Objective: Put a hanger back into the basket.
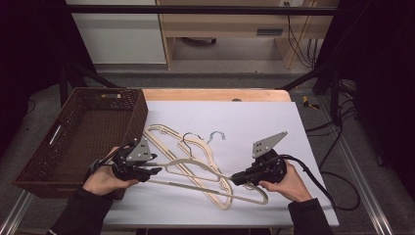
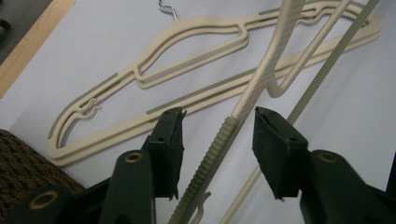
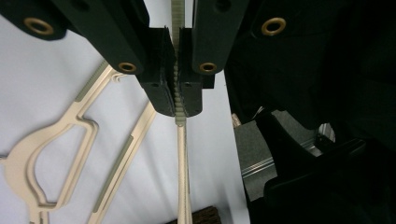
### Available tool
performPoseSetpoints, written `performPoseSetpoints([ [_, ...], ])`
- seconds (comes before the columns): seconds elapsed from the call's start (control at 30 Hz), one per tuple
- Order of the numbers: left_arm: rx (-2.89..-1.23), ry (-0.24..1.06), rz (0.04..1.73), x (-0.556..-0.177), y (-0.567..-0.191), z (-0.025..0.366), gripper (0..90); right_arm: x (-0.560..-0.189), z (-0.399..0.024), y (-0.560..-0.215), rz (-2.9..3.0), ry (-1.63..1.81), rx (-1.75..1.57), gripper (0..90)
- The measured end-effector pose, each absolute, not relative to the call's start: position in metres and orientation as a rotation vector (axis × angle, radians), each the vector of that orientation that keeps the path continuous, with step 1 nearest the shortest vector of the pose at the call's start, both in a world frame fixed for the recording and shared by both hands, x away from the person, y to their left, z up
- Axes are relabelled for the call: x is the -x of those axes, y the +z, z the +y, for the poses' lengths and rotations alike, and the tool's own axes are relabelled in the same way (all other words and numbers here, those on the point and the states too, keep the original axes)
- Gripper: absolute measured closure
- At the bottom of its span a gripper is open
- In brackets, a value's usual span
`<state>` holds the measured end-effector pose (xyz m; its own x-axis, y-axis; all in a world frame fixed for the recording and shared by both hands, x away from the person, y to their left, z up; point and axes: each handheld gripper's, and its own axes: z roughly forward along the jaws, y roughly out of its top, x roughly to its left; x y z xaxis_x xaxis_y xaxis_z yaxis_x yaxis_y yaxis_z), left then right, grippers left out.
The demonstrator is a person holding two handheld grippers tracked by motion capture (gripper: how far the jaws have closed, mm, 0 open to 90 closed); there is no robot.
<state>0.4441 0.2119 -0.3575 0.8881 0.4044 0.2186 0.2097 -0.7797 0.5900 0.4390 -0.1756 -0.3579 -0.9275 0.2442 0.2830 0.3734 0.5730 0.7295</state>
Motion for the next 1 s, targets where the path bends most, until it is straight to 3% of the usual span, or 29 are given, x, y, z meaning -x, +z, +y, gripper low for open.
performPoseSetpoints([
  [0.23, -2.497, 0.416, 0.406, -0.443, -0.360, 0.213, 69.6, -0.439, -0.178, -0.356, -2.617, -1.315, 0.482, 86.2],
  [0.53, -2.457, 0.417, 0.372, -0.432, -0.356, 0.217, 76.3, -0.444, -0.180, -0.356, -2.651, -1.305, 0.522, 85.2],
  [0.77, -2.438, 0.417, 0.363, -0.419, -0.357, 0.217, 81.4, -0.449, -0.179, -0.357, -2.672, -1.306, 0.574, 78.6],
  [1.0, -2.410, 0.316, 0.357, -0.411, -0.358, 0.216, 83.6, -0.451, -0.182, -0.357, -2.717, -1.349, 0.637, 73.5],
])
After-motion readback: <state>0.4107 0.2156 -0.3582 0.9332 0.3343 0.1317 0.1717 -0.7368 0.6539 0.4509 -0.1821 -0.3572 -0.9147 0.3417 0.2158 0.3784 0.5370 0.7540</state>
